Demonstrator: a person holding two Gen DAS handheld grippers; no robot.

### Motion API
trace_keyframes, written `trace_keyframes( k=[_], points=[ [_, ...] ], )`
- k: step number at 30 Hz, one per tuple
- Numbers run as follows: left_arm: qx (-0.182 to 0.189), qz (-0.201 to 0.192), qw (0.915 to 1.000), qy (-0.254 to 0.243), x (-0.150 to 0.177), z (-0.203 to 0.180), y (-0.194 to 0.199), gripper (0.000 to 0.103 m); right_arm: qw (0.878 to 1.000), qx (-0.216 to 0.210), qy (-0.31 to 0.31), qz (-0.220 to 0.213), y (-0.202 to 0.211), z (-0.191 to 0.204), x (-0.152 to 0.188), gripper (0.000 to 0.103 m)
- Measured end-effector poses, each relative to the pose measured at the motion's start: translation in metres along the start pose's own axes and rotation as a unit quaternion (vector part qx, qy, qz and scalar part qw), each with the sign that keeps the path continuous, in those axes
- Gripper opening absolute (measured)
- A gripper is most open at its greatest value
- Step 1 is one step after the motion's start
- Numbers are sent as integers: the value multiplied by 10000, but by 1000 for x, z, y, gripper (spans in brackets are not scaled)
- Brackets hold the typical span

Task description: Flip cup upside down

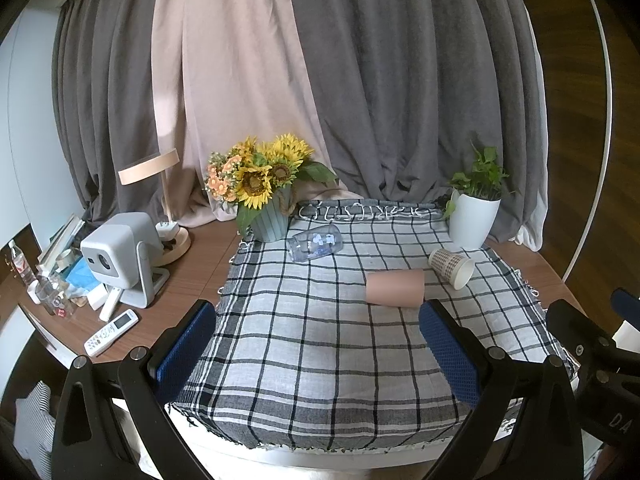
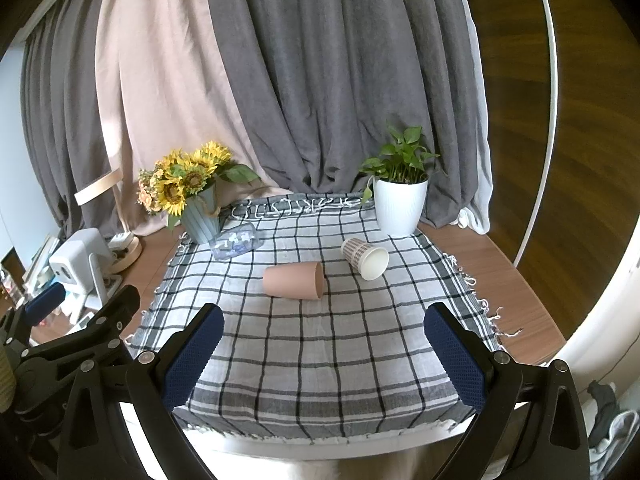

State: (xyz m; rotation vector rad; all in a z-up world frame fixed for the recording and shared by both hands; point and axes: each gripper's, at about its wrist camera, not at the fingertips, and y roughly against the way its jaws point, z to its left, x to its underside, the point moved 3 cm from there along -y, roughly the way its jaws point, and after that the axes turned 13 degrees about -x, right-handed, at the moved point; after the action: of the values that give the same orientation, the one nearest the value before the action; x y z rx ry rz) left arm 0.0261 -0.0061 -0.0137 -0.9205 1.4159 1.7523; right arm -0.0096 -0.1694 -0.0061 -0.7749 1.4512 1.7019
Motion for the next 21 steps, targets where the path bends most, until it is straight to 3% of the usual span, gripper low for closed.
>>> trace_keyframes(
  k=[15,21],
  points=[
    [0,22,10000,-36,0,-2,0,103,10000,5,-15,14,2,0,2,101],
    [98,175,9990,-390,7,-11,-14,103,9997,75,-180,128,-5,-4,9,101]
  ],
)
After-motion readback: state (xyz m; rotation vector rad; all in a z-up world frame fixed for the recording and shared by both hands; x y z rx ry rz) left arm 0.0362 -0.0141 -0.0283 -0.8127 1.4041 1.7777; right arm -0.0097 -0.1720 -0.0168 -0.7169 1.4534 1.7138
